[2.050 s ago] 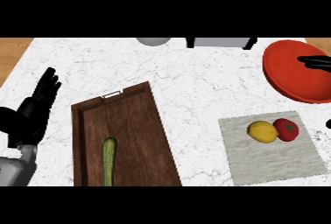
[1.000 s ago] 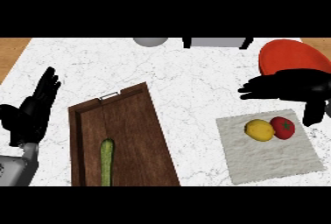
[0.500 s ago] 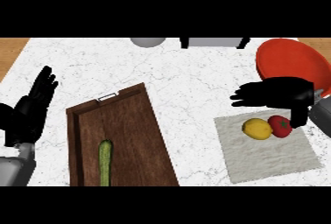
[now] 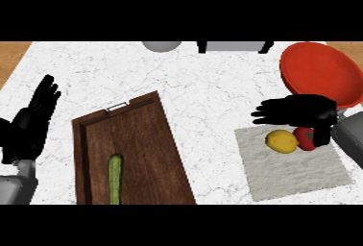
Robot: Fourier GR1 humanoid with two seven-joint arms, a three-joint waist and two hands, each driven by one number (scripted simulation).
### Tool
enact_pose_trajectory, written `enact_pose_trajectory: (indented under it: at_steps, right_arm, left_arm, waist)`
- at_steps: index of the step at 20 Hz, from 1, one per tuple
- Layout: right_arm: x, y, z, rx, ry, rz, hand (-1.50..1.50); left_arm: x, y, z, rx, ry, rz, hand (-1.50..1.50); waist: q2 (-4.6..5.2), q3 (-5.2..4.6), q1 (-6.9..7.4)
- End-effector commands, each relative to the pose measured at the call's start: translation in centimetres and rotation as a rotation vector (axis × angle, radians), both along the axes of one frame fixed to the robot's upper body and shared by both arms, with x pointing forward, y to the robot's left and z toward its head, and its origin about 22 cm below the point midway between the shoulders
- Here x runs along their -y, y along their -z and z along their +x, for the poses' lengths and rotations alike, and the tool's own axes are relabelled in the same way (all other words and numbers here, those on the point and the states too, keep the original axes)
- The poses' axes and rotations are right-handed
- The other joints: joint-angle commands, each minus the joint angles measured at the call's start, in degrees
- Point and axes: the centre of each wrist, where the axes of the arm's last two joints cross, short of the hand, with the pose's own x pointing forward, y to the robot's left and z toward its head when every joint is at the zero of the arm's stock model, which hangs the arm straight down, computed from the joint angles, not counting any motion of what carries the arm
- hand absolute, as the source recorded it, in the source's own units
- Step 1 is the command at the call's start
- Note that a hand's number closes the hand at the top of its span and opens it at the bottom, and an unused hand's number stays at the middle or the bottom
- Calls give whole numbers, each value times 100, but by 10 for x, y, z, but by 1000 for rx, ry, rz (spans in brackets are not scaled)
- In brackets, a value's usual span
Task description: Pick the lemon from the placemat and place it in the bowl
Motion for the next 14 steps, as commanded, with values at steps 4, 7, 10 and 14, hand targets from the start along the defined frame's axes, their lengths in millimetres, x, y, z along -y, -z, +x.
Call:
enact_pose_trajectory:
  at_steps: [4,7,10,14]
  right_arm:
    - [4,34,0,-30,-4,-60,-150]
    - [-10,28,-9,-36,10,-12,-150]
    - [-3,40,-5,-32,11,-9,-150]
    - [5,49,-11,-26,36,-35,-150]
  left_arm:
    - [2,3,0,5,1,-1,0]
    - [-16,12,1,12,-8,1,0]
    - [-1,16,1,-3,3,-13,0]
    - [8,-1,2,-2,-5,11,0]
  waist:
    - [4,1,16]
    - [-8,-2,-37]
    - [1,0,-10]
    - [-6,1,-13]
